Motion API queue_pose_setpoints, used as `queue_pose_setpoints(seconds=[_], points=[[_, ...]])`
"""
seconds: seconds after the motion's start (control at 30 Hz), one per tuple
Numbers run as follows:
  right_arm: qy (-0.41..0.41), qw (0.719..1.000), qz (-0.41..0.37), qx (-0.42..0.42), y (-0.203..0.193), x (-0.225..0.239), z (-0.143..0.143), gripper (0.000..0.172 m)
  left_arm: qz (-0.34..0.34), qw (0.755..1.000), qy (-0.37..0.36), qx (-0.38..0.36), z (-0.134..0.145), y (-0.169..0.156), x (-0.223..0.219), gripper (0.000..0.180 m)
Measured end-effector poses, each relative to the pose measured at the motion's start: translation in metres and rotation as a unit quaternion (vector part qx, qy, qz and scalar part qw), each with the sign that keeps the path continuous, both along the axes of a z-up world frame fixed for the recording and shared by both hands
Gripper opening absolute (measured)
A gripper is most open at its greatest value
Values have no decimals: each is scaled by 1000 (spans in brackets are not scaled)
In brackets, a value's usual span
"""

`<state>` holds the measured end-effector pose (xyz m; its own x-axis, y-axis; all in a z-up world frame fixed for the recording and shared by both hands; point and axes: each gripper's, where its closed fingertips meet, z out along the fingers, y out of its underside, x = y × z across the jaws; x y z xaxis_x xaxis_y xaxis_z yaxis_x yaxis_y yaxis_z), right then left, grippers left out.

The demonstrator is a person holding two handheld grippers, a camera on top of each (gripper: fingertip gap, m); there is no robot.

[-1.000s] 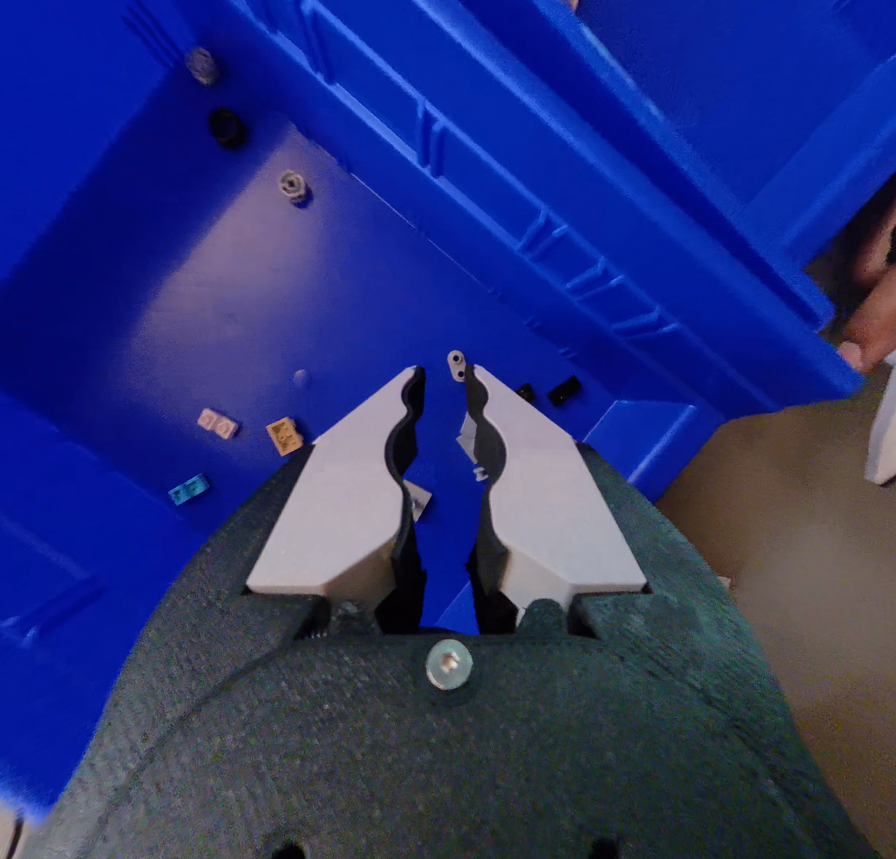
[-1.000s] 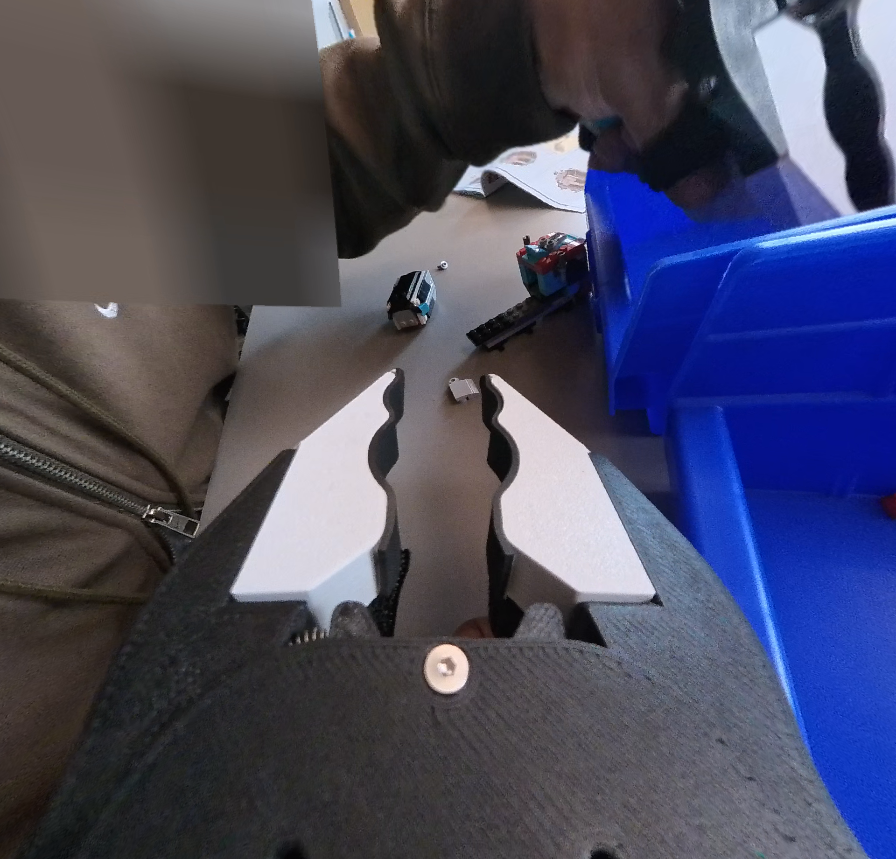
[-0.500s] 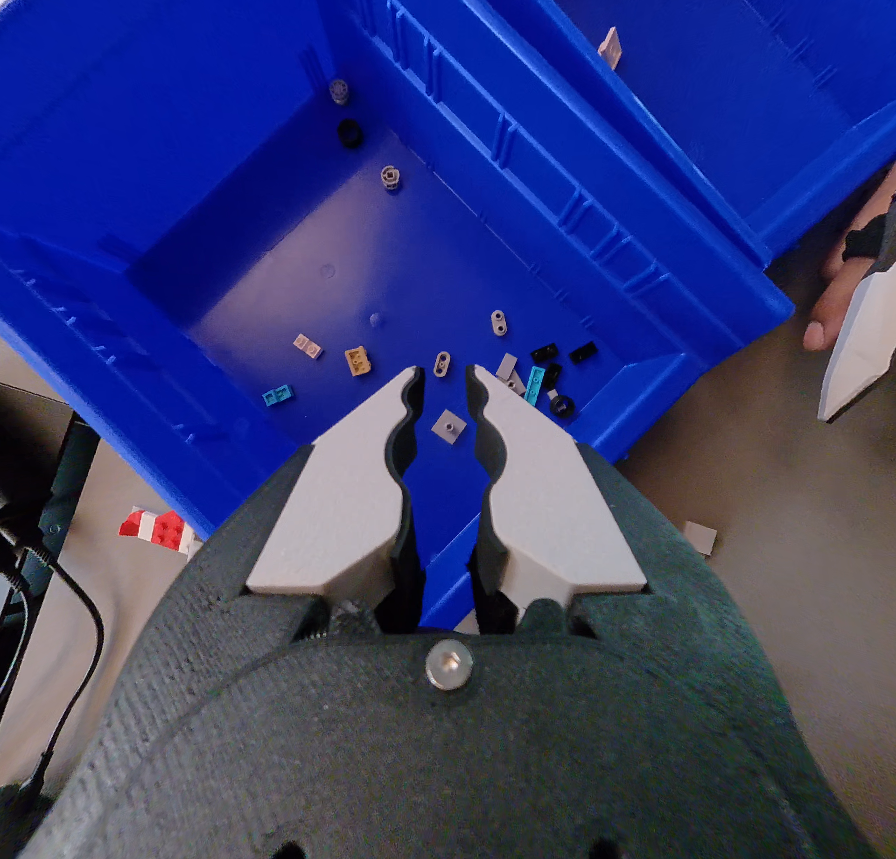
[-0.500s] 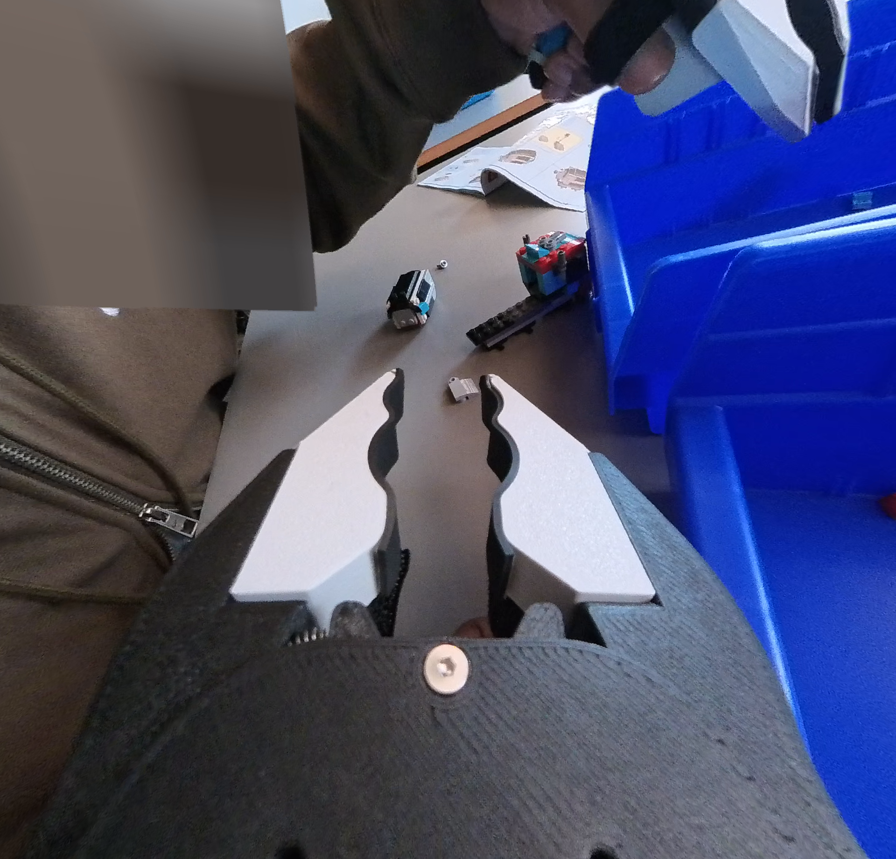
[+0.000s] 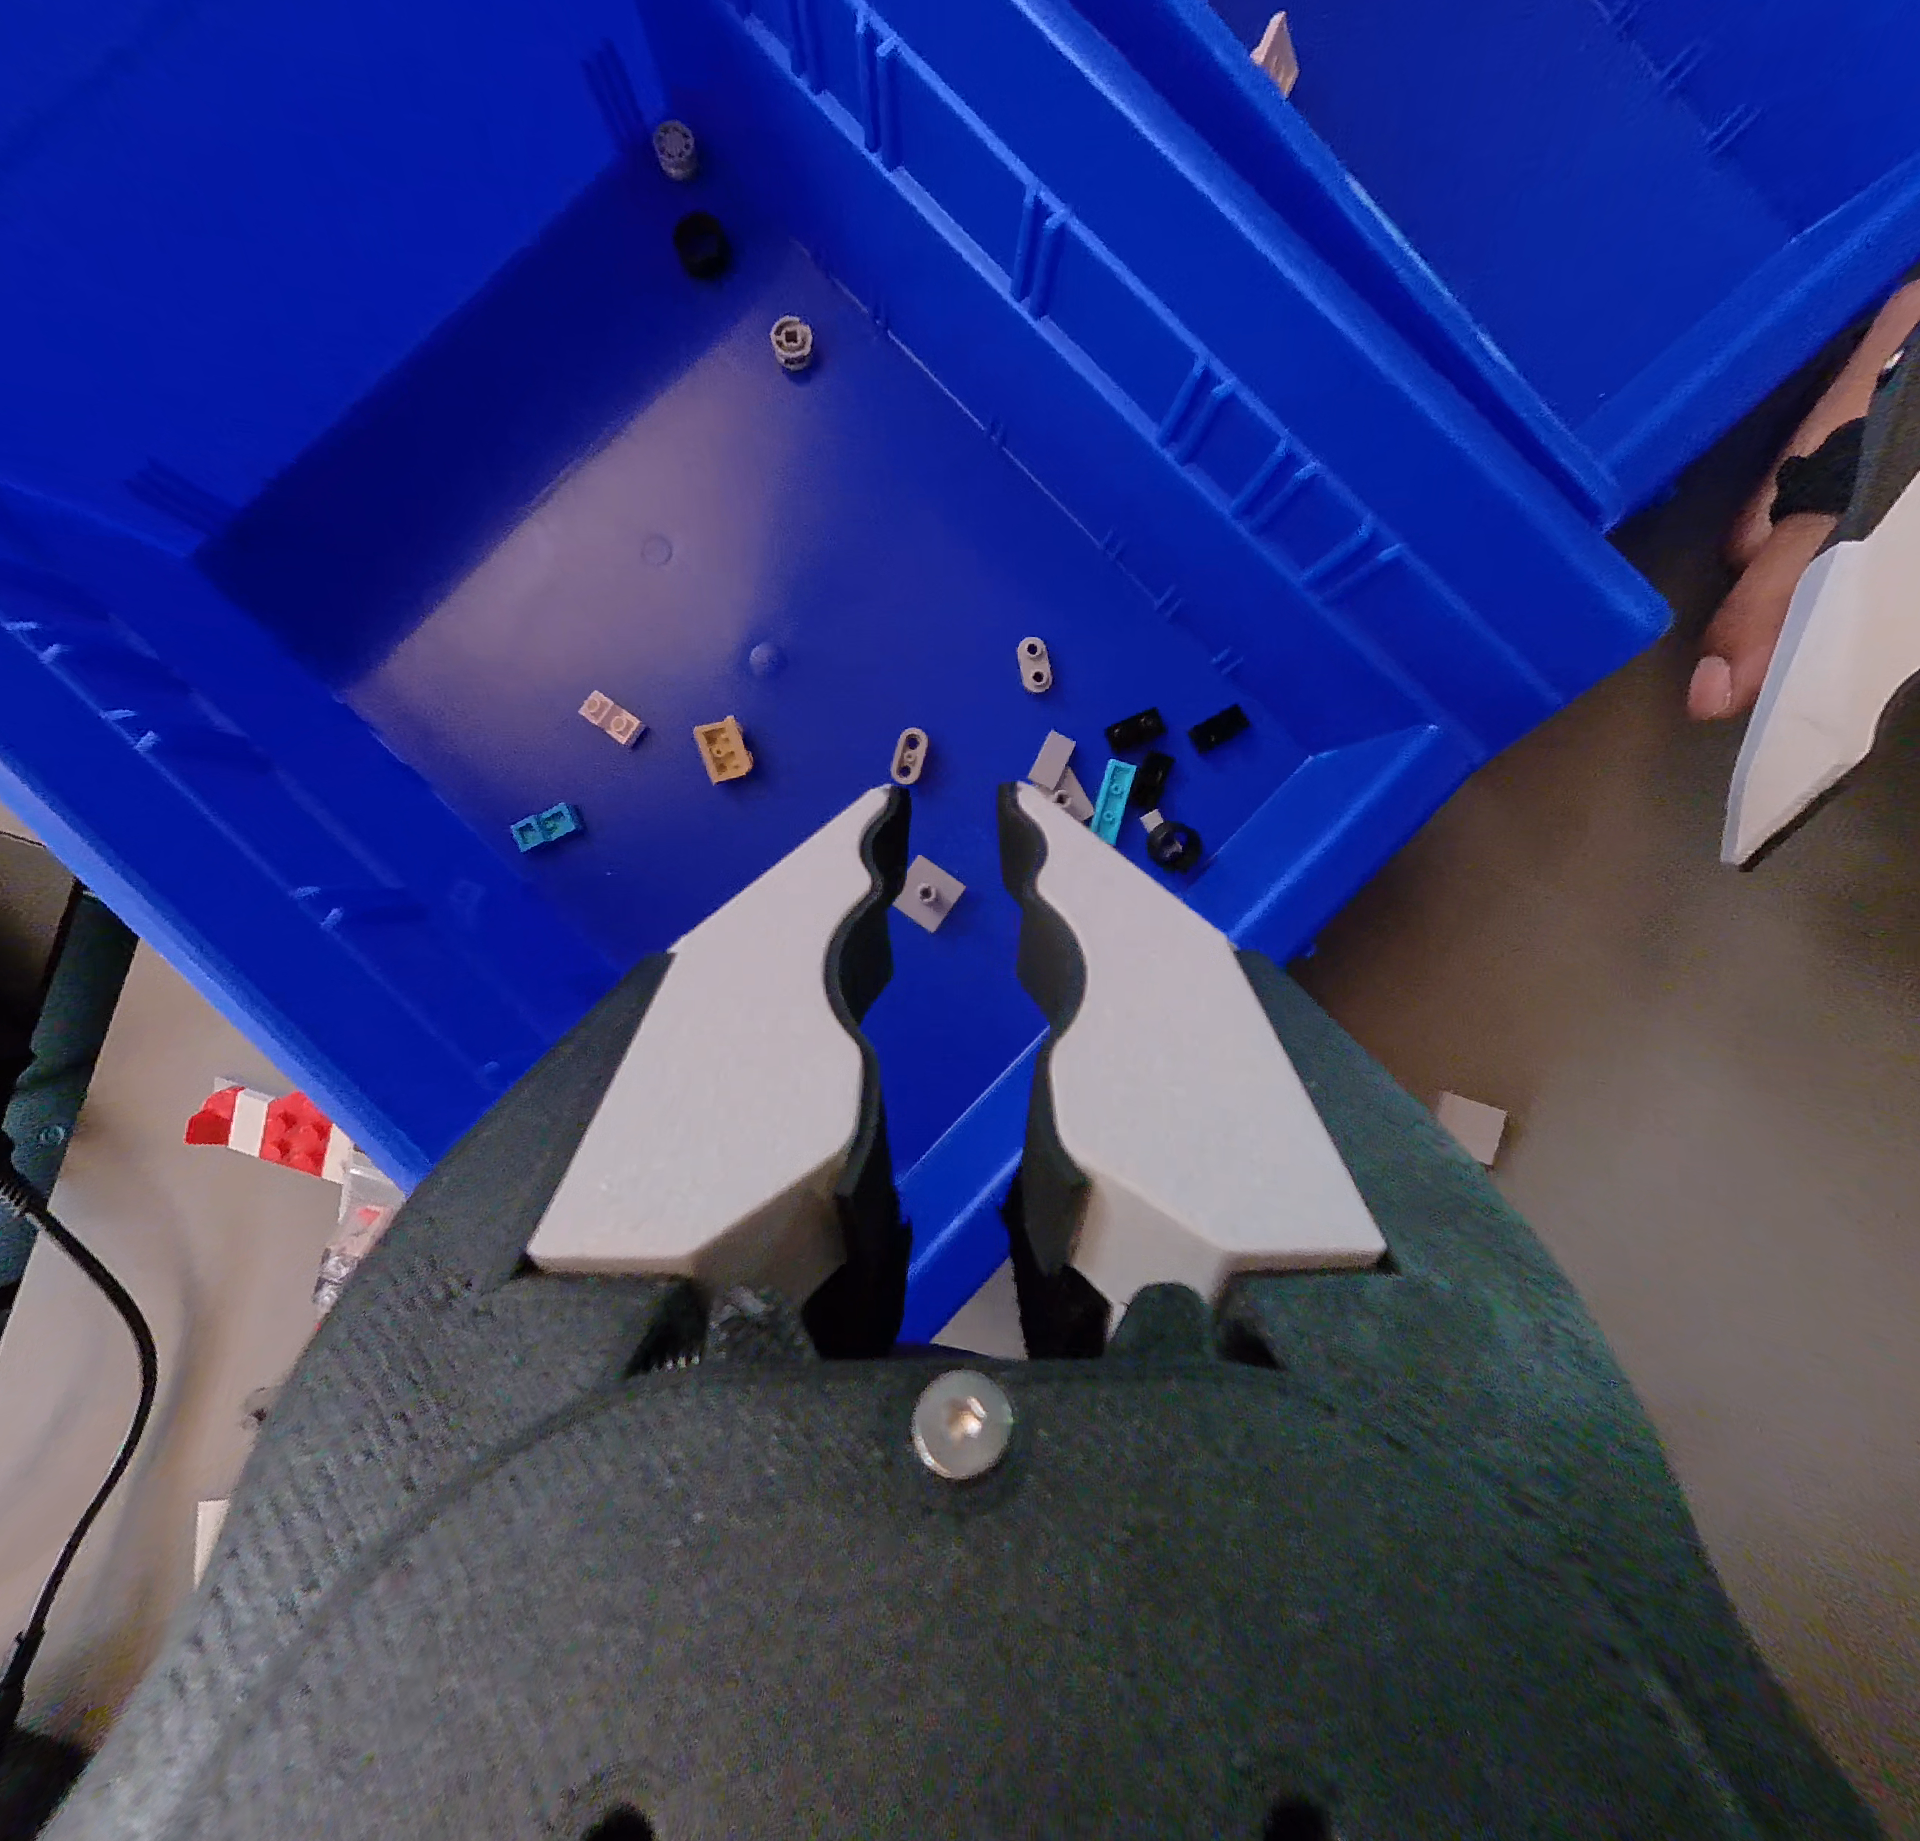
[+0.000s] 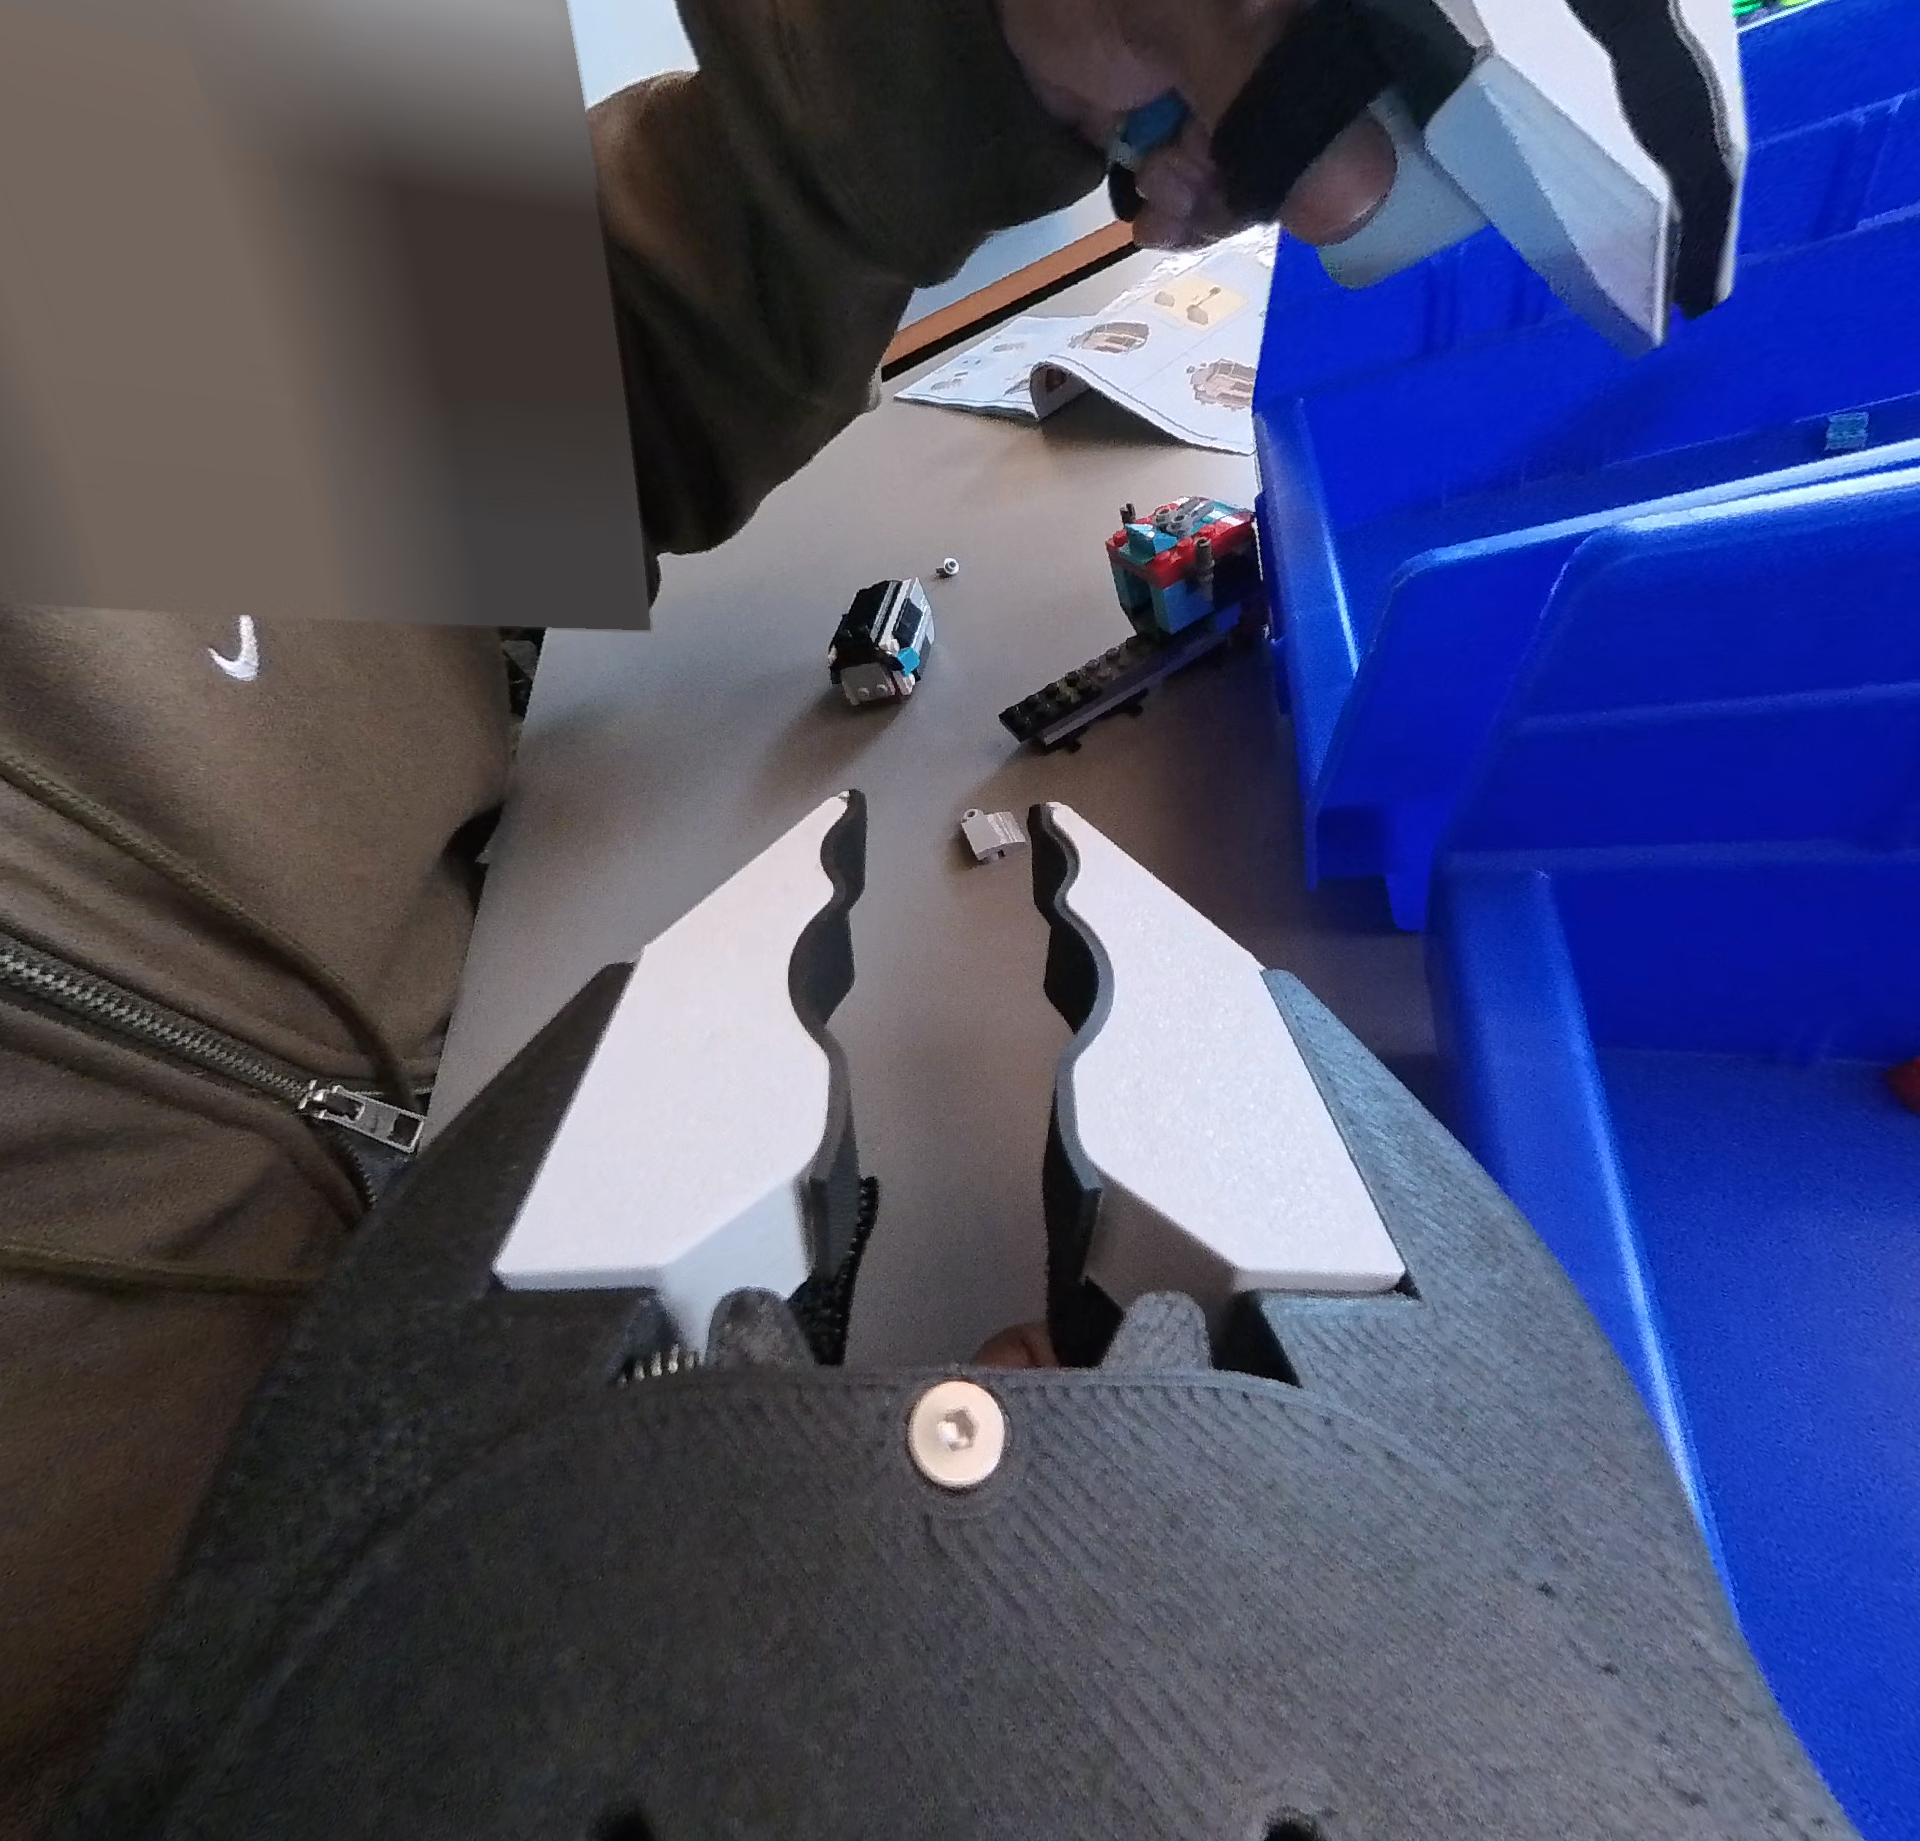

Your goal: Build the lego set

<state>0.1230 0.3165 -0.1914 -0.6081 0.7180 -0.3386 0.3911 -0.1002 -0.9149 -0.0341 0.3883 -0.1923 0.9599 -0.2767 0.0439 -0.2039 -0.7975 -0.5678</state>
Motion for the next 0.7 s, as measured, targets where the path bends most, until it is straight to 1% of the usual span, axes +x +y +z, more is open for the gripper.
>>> queue_pose_setpoints(seconds=[0.27,0.5,0.7], points=[[1,1000,0,1,0,0,0,33,-44,999,-22,5,3,-11,36,19],[0,1000,1,0,0,0,0,33,-82,993,-81,20,11,-50,77,19],[-1,1000,1,2,0,0,-1,33,-60,988,-134,48,14,-79,93,19]])
